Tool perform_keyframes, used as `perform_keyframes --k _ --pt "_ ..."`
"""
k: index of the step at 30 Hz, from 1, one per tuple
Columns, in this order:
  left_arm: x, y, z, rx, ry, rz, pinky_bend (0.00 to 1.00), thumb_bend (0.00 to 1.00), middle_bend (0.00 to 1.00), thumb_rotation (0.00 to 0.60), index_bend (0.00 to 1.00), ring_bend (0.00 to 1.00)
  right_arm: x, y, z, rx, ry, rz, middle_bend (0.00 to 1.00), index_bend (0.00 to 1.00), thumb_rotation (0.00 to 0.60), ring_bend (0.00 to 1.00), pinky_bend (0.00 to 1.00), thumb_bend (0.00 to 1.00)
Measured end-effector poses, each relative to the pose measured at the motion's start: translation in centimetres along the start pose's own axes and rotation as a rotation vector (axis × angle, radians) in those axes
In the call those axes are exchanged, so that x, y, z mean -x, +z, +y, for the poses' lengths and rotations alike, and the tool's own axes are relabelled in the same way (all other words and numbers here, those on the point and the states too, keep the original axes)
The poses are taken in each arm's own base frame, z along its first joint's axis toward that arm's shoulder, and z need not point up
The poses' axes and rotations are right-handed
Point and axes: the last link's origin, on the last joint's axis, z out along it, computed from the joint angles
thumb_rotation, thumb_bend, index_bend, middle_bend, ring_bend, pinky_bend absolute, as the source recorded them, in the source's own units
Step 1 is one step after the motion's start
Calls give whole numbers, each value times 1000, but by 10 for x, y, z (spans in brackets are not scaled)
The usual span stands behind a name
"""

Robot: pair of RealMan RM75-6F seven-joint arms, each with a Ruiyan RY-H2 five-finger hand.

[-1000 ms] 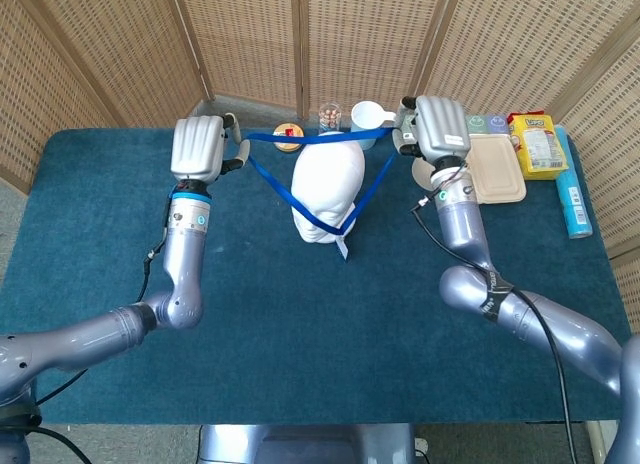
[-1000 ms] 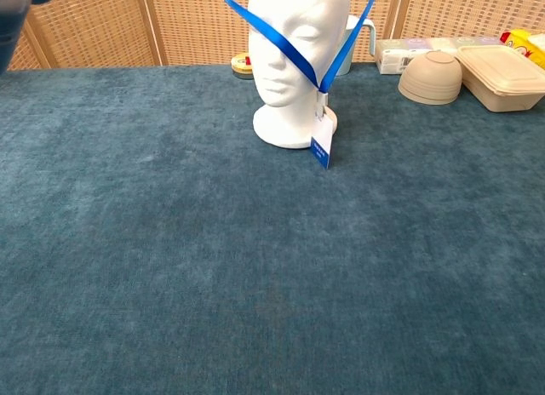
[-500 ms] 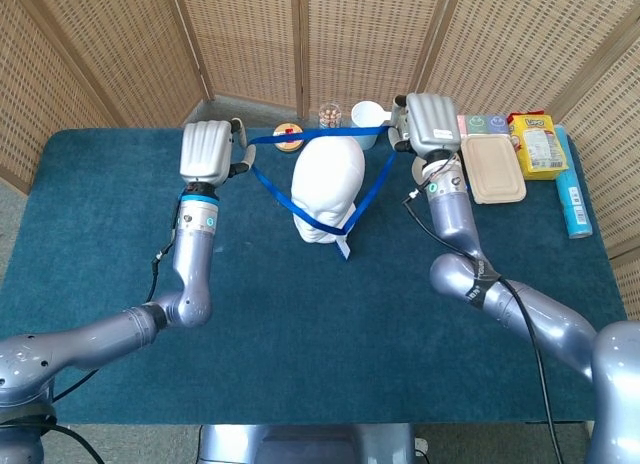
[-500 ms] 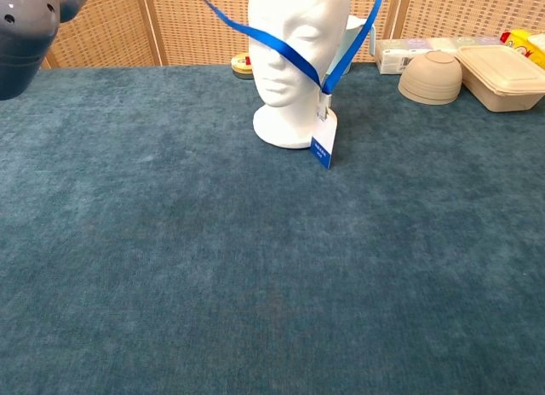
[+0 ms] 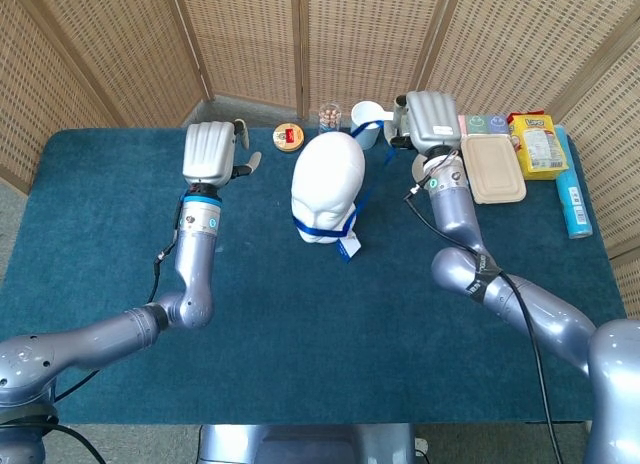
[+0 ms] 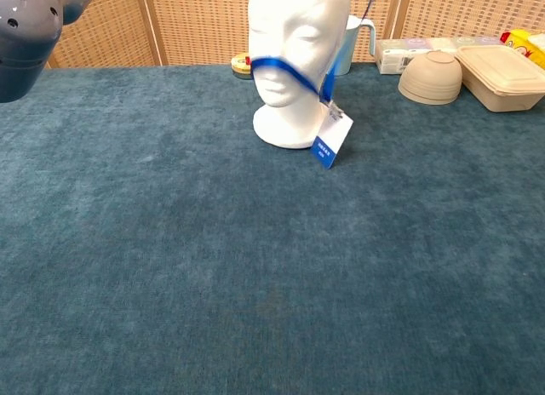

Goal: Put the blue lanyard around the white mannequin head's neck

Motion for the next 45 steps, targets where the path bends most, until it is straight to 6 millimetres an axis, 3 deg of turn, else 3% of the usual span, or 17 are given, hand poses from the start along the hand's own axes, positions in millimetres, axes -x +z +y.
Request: perform_keyframes --k 3,5,10,21,24,32,45 --pt "-2 -1 1 6 2 11 1000 240 800 483 591 795 -1 0 1 2 -6 -10 936 470 126 1000 1000 459" --pt "-3 -1 2 12 3 19 1000 233 762 477 583 756 -2 0 3 5 -6 -17 936 448 111 1000 1000 447" --pt "-6 -4 1 22 4 29 976 229 715 472 558 705 -4 -2 6 12 -6 -29 936 425 106 1000 1000 425" --pt "-22 -24 -22 12 -44 -5 776 228 651 471 529 622 -23 -20 15 0 107 66 924 448 106 1000 1000 415" --pt "-28 -34 -35 6 -39 -22 745 228 629 470 523 593 -25 -29 20 -7 143 86 908 454 107 1000 1000 416" --pt "-38 -80 -95 16 71 -102 656 194 569 472 477 520 -31 -65 43 -45 169 120 883 467 107 1000 1000 420" --pt "-50 -145 -168 -34 88 -178 611 189 543 471 458 483 -25 -130 99 -66 95 138 854 493 108 998 1000 434"
